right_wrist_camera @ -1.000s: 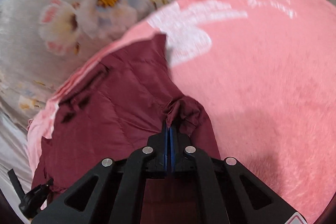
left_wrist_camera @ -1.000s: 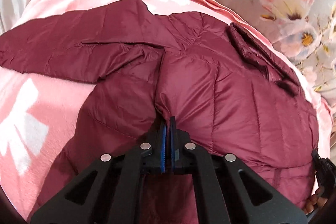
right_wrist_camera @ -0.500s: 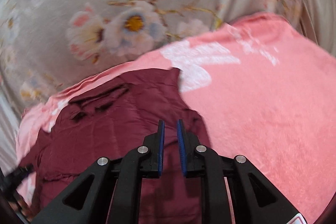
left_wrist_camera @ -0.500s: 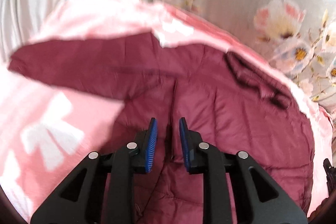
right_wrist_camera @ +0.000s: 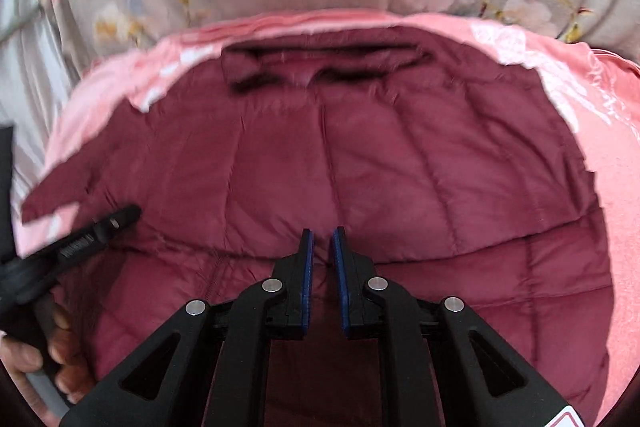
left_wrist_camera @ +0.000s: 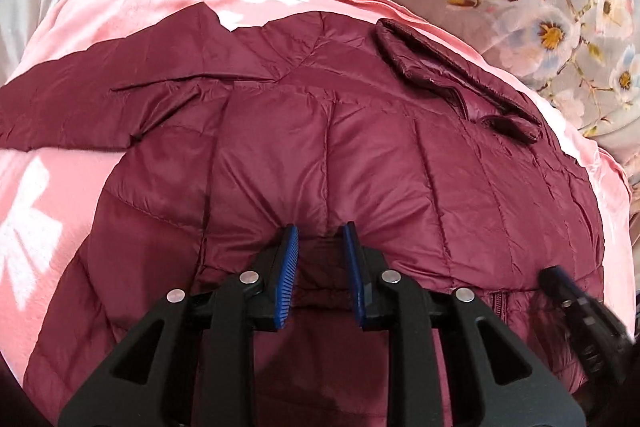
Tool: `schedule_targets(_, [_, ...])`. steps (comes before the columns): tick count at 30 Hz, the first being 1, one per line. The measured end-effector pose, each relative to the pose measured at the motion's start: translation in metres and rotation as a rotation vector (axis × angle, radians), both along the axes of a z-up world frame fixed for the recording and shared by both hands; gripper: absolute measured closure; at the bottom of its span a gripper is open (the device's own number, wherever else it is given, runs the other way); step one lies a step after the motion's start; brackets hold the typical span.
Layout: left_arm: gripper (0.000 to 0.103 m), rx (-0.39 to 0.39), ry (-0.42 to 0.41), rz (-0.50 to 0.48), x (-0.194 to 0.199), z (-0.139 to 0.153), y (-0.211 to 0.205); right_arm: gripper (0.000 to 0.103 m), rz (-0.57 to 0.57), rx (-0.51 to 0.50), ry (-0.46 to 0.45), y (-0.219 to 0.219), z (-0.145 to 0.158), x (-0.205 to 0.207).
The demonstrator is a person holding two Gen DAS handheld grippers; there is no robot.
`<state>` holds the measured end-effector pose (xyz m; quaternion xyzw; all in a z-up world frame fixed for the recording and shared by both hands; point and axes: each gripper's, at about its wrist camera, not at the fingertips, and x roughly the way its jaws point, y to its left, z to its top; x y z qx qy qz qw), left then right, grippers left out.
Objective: Fold large clothes
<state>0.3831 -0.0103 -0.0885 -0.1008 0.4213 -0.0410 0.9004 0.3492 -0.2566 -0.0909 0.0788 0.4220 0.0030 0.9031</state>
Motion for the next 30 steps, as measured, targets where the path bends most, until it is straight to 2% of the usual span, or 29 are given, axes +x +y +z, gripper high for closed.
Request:
schedule_targets(3, [0.081, 0.006, -0.006, -0.005, -0.002, -0.003, -0.002, 0.093, -0.006, 0.004, 0.011, -0.001, -0.005, 0.0])
schedule_targets(8, [0.081, -0.003, -0.015, -0.004, -0.005, -0.005, 0.001, 0.094, -0.007, -0.05, 0.018, 0.008, -0.007, -0.002])
schedule_targets(10, [0.081, -0.015, -0.016, -0.004, -0.005, -0.005, 0.002, 0.091, -0.03, -0.035, 0.004, 0.01, 0.001, -0.005])
schedule_targets(12, [0.081, -0.037, -0.022, -0.001, -0.006, -0.004, 0.005, 0.089, -0.012, 0.056, -0.031, 0.018, 0.012, -0.008])
schedule_targets(15, [0.079, -0.122, -0.03, 0.04, -0.012, 0.003, 0.025, 0.089, 0.038, -0.003, -0.007, 0.046, 0.007, 0.0])
schedule_targets(17, [0.06, -0.167, -0.042, 0.075, -0.019, 0.011, 0.046, 0.089, 0.053, -0.05, 0.034, 0.057, -0.004, 0.007])
schedule_targets(19, [0.043, -0.19, -0.074, 0.136, -0.028, 0.024, 0.078, 0.089, 0.054, -0.06, 0.03, 0.059, -0.005, 0.008])
schedule_targets(22, [0.028, -0.178, -0.106, 0.24, -0.031, 0.04, 0.136, 0.089, 0.053, -0.079, 0.022, 0.06, -0.004, 0.007])
schedule_targets(26, [0.026, -0.137, -0.084, 0.454, -0.026, 0.041, 0.231, 0.089, 0.05, -0.134, 0.004, 0.068, -0.005, 0.003])
schedule_targets(30, [0.026, -0.184, -0.077, 0.69, -0.033, 0.028, 0.33, 0.09, 0.042, -0.091, -0.002, 0.062, -0.006, 0.001])
